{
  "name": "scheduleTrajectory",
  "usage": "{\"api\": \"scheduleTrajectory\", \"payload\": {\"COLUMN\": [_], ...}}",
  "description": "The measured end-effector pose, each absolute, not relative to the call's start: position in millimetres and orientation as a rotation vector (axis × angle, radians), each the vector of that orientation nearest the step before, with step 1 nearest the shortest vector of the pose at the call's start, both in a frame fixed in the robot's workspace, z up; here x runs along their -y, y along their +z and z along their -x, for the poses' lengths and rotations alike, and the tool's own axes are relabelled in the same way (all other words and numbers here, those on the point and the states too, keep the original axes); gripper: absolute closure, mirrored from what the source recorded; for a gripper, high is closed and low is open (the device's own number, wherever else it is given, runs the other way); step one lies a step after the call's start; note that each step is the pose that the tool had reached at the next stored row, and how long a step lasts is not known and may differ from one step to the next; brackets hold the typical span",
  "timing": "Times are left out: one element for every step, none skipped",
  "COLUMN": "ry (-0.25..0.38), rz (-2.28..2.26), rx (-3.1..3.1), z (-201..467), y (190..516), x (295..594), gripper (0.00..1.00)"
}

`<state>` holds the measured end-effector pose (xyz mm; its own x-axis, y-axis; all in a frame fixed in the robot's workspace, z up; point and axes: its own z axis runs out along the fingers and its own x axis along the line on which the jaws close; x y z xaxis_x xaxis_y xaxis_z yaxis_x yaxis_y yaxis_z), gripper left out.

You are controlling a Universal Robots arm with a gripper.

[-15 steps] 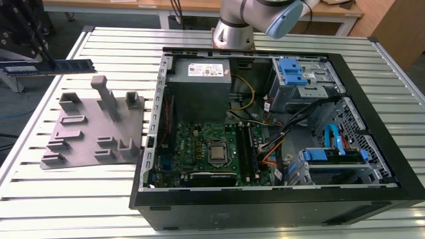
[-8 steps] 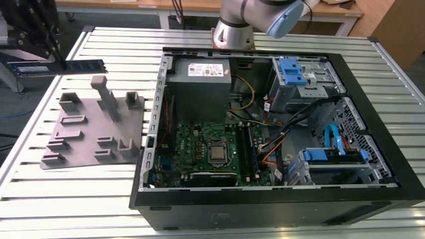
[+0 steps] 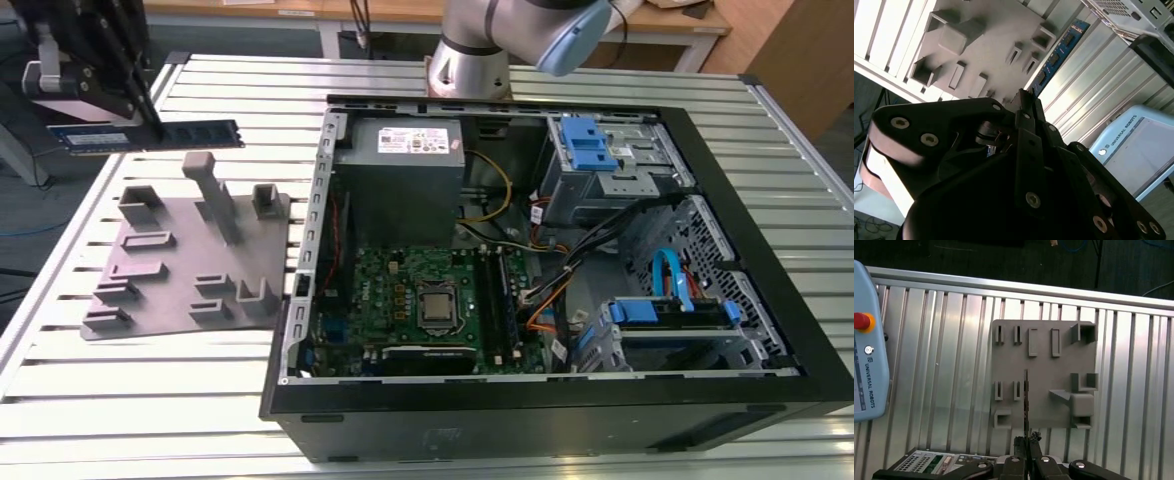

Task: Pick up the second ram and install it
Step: 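Pick up the second ram and move it above second insertion slot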

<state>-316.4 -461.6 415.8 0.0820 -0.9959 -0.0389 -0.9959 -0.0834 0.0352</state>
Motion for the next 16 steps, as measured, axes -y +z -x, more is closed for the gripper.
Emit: {"api": "scheduleTrajectory", "payload": {"ry": [0.083, 0.083, 0.083, 0.083, 0.083, 0.083, 0.083, 0.083, 0.084, 0.084, 0.084, 0.084, 0.084, 0.084, 0.084, 0.085], "rz": [2.311, 2.31, 2.31, 2.31, 2.311, 2.311, 2.311, 2.311, 2.311, 2.311, 2.311, 2.311, 2.311, 2.311, 2.311, 2.311], "rx": [-2.127, -2.127, -2.127, -2.127, -2.127, -2.127, -2.127, -2.127, -2.127, -2.127, -2.127, -2.127, -2.127, -2.127, -2.127, -2.127], "z": [313.6, 311.0, 308.3, 305.7, 303.0, 300.5, 298.0, 295.4, 292.8, 290.3, 287.8, 285.2, 282.6, 279.9, 277.1, 274.1], "y": [415.8, 415.8, 415.8, 415.8, 415.8, 415.8, 415.8, 415.8, 415.8, 415.8, 415.8, 415.8, 415.8, 415.8, 415.8, 415.8], "x": [461.6, 461.5, 461.5, 461.5, 461.6, 461.6, 461.5, 461.6, 461.6, 461.6, 461.5, 461.5, 461.5, 461.5, 461.5, 461.6], "gripper": [0.86, 0.86, 0.86, 0.86, 0.86, 0.86, 0.86, 0.86, 0.86, 0.86, 0.86, 0.86, 0.86, 0.86, 0.86, 0.86]}}
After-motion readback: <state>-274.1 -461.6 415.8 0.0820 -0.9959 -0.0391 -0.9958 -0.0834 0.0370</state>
